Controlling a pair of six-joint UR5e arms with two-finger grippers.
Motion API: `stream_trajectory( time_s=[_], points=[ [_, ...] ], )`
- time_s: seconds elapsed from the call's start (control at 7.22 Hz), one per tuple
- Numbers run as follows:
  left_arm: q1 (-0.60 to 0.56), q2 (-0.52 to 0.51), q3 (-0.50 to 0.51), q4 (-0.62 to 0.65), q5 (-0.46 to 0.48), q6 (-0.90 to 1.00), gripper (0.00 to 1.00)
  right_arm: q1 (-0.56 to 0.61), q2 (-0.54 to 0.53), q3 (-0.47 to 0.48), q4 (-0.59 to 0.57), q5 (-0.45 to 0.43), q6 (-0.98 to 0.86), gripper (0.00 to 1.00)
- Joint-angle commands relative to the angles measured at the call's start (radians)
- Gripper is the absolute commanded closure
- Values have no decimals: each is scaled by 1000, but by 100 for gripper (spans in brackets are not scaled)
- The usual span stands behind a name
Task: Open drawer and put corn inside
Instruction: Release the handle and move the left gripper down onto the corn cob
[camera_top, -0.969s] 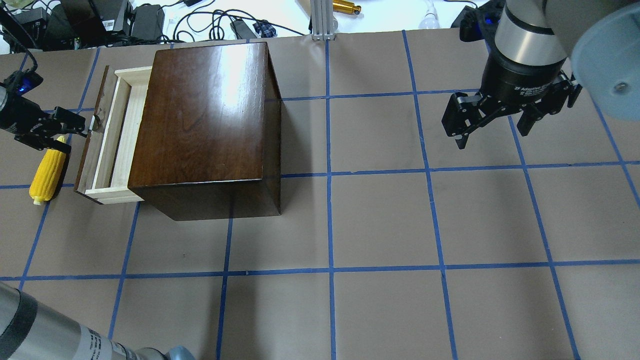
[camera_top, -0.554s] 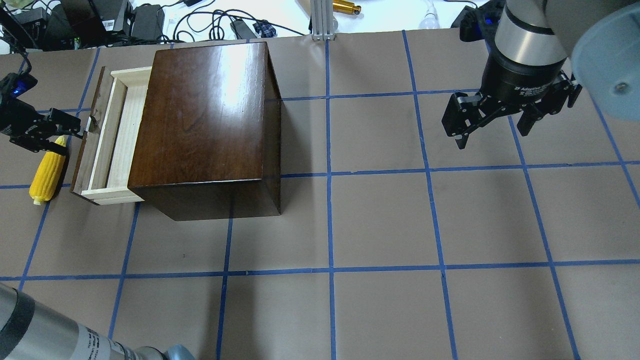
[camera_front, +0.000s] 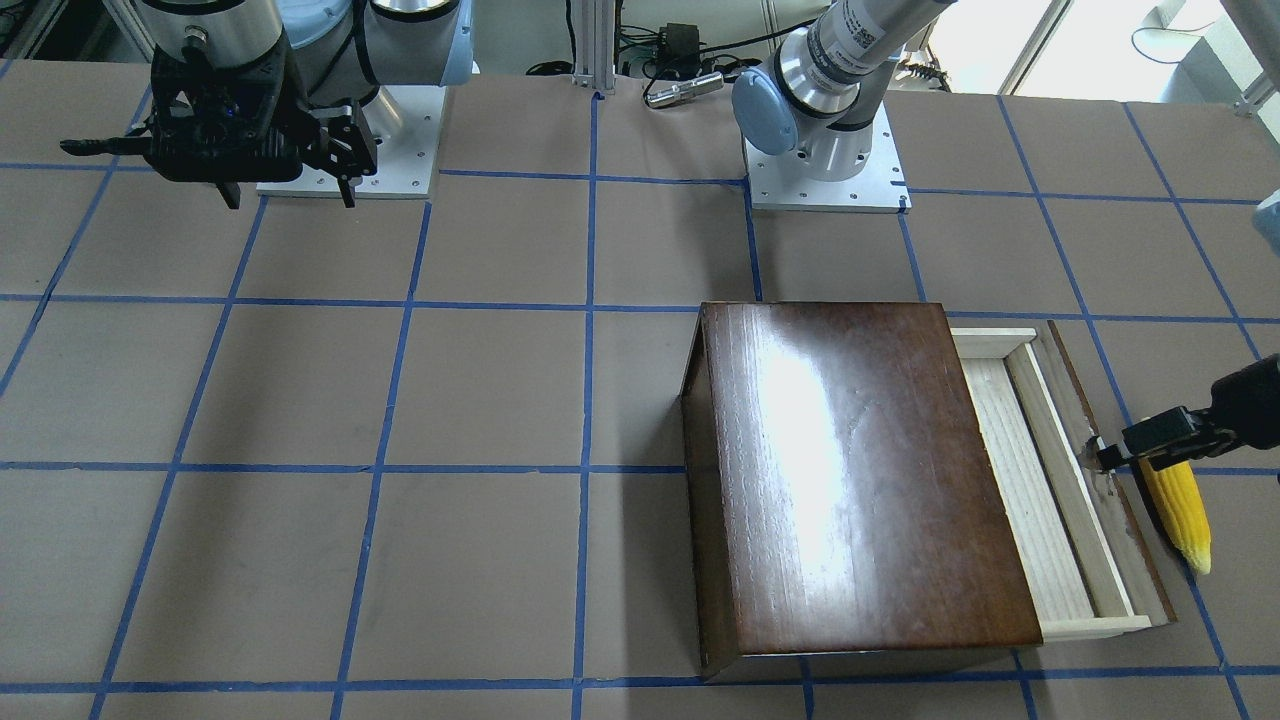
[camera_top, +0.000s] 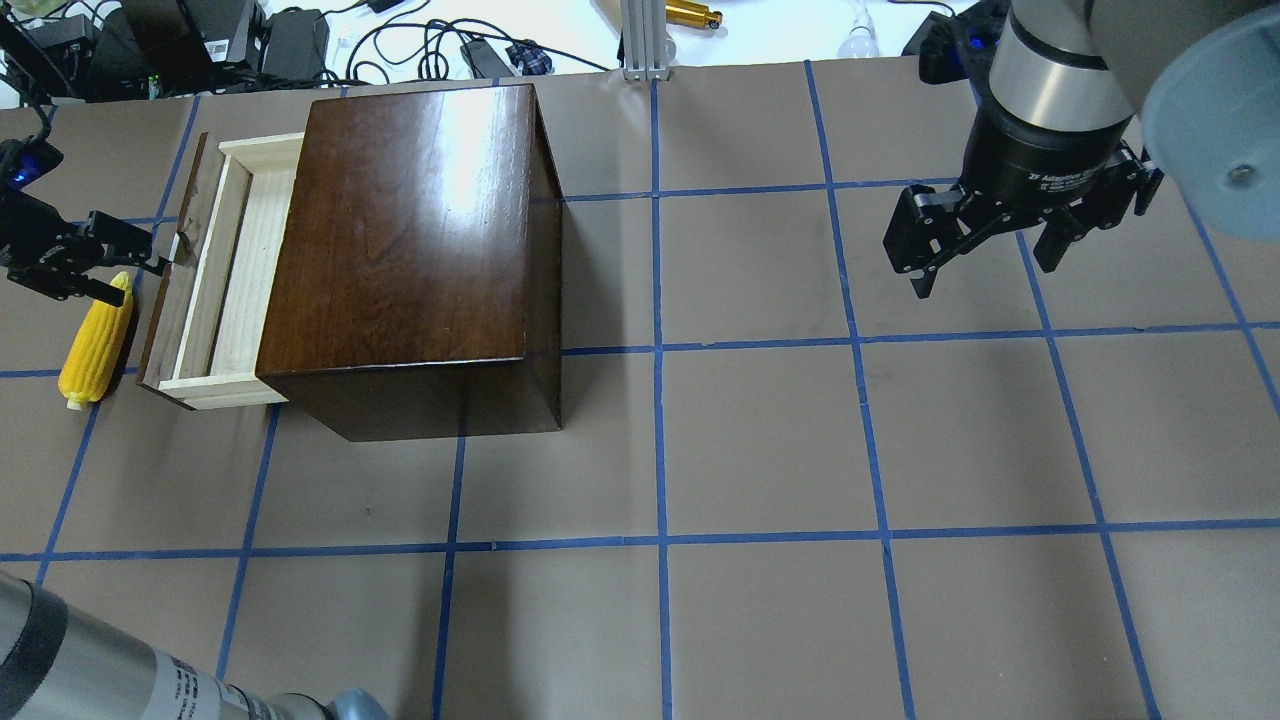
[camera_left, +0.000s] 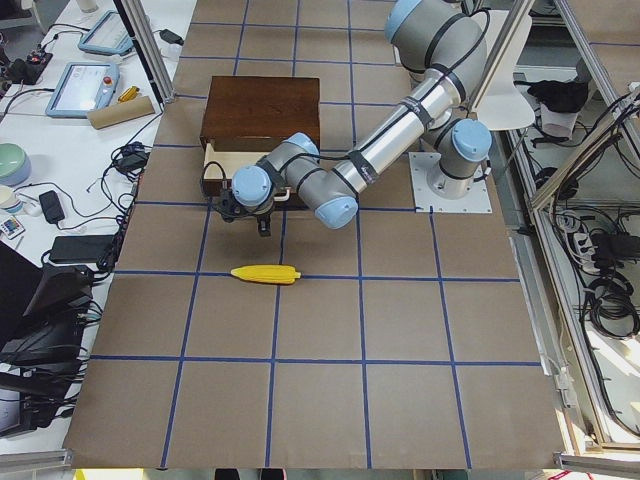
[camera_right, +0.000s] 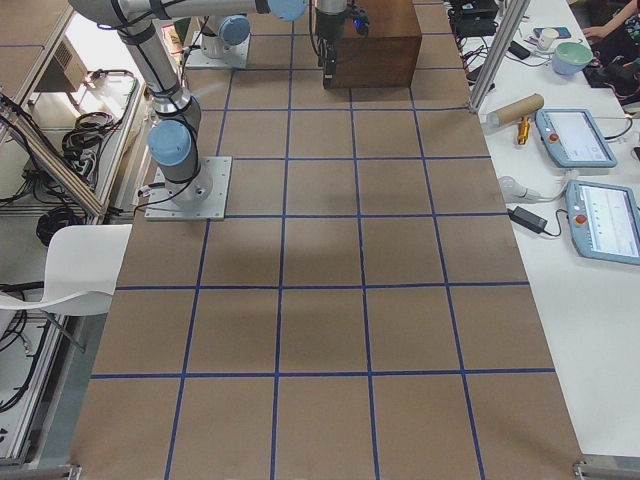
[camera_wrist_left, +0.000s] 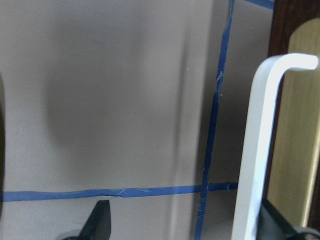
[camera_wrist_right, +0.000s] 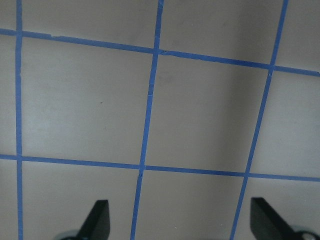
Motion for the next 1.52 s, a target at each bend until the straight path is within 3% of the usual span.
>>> stream_trajectory(
  time_s=[0.0, 0.28, 0.55, 0.97, 1.38],
  points=[
    [-2, 13, 71, -46, 6, -1, 0, 0, 0, 0, 0, 0, 0, 0],
    [1, -31, 112, -24, 174, 58, 0, 0, -1, 0, 0, 0, 0, 0],
    [3, -86, 103, 102, 295, 168, 0, 0, -1, 0, 0, 0, 0, 0],
    [35, -181, 93, 213, 305, 177, 0, 0, -1, 0, 0, 0, 0, 0],
    [35, -240, 86, 233, 352, 177, 0, 0, 0, 0, 0, 0, 0, 0]
  ],
)
